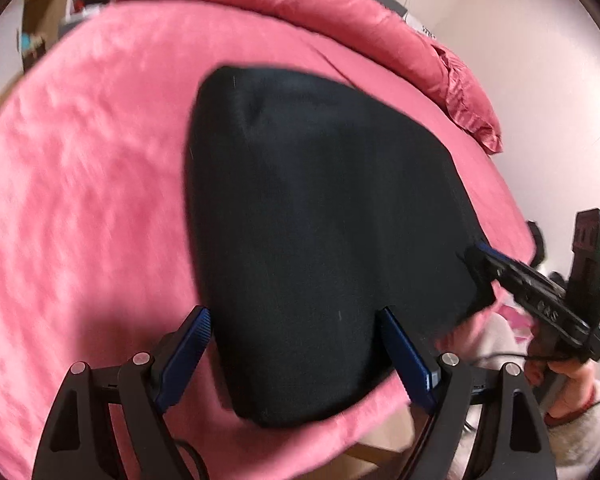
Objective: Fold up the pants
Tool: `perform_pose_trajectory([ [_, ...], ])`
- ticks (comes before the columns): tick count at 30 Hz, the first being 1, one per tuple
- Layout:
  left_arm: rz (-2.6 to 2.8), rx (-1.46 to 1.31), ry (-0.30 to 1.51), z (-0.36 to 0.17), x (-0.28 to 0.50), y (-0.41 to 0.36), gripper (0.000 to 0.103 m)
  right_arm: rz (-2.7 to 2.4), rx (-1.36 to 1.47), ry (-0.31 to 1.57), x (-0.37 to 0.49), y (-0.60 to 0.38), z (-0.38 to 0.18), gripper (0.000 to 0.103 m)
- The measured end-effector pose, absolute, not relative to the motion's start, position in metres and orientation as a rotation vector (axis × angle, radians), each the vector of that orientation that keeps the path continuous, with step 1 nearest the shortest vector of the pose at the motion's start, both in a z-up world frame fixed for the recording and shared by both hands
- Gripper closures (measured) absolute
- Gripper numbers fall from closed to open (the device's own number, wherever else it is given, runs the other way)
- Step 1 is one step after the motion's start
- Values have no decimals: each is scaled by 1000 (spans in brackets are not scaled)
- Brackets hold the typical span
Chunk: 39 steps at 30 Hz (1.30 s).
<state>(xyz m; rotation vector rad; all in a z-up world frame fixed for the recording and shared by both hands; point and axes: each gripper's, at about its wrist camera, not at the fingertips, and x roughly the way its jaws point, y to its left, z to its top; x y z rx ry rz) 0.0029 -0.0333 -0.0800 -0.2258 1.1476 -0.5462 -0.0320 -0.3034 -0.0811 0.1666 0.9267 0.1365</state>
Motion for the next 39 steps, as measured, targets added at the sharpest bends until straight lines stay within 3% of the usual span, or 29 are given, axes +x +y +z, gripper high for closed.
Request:
perform_pose_trajectory([
  [2, -567, -222, 1143, -83, -3, -32, 16, 135, 203, 914, -34, -309, -79, 64],
  [5, -590, -258, 1145, -83, -1, -27, 16, 117, 260, 888, -38, -321, -76, 50],
  [12, -592, -391, 1114, -78, 14, -5, 18, 54, 303, 939, -30, -343, -91, 42],
  [23, -664, -485, 1205, -94, 44, 4, 19, 157, 571, 1018, -6, -380, -129, 28],
  [35, -768, -413, 1288, -109, 52, -21, 16, 246, 665, 1051, 13, -379, -147, 25],
  [39, -732, -266, 1260, -103, 48, -41, 16, 225, 602, 1020, 20, -364, -142, 35],
])
